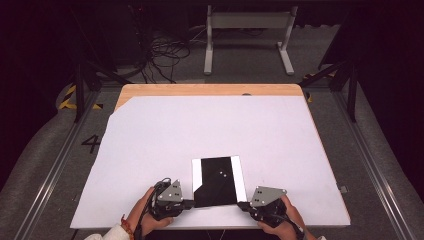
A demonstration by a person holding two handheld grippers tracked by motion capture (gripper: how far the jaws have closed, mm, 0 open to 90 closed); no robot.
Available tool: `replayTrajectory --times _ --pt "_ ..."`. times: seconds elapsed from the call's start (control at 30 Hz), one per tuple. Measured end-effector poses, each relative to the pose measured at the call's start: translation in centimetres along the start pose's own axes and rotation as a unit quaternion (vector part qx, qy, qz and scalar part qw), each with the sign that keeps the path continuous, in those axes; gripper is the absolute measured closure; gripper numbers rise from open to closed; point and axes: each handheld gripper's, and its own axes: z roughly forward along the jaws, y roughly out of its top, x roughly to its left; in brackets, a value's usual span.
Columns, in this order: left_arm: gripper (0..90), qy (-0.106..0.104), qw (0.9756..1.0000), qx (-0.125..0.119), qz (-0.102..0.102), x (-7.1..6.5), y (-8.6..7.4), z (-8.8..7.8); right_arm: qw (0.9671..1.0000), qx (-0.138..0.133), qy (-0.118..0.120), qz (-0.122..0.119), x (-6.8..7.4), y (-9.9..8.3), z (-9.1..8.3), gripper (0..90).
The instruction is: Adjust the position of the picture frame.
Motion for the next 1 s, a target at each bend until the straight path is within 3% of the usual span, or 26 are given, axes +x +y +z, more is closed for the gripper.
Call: replayTrajectory --times 0.4,0.63,0.87,1.0 --pt "88.8 -0.013 0.9998 -0.013 0.004 0.0 0.5 0.6 0.9994 -0.004 -0.033 0.013 -1.2 -0.5 -0.4 90.0" --pt "89.3 0.021 0.9992 -0.034 -0.006 1.5 0.8 -1.0 0.9988 -0.008 -0.045 0.020 -1.3 -0.5 -0.3 90.0" --pt "86.4 0.066 0.9956 -0.060 -0.027 4.7 1.3 -2.2 0.9975 -0.011 -0.062 0.032 -1.5 -0.9 -0.5 90.0" --pt "86.6 0.091 0.9934 -0.061 -0.034 6.9 2.0 -1.8 0.9965 -0.015 -0.072 0.038 -1.4 -1.1 -0.6 90.0"
